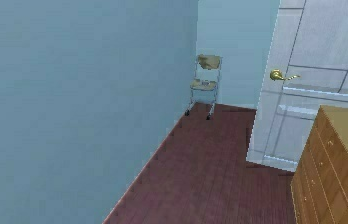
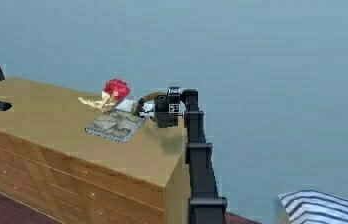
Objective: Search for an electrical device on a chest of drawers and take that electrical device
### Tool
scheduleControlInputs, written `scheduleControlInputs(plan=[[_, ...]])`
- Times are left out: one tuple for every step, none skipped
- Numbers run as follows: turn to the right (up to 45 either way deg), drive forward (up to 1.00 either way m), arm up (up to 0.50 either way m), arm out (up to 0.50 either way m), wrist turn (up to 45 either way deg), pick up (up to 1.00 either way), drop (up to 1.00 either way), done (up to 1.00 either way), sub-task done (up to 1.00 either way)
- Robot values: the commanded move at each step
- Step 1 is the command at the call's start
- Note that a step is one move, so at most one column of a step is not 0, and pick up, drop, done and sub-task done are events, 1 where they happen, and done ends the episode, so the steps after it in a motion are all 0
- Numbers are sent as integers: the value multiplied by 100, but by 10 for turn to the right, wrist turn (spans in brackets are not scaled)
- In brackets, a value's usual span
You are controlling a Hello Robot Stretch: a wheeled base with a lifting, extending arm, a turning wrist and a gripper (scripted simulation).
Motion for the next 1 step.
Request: scheduleControlInputs(plan=[[0,0,0,0,0,0,0,100,0]])
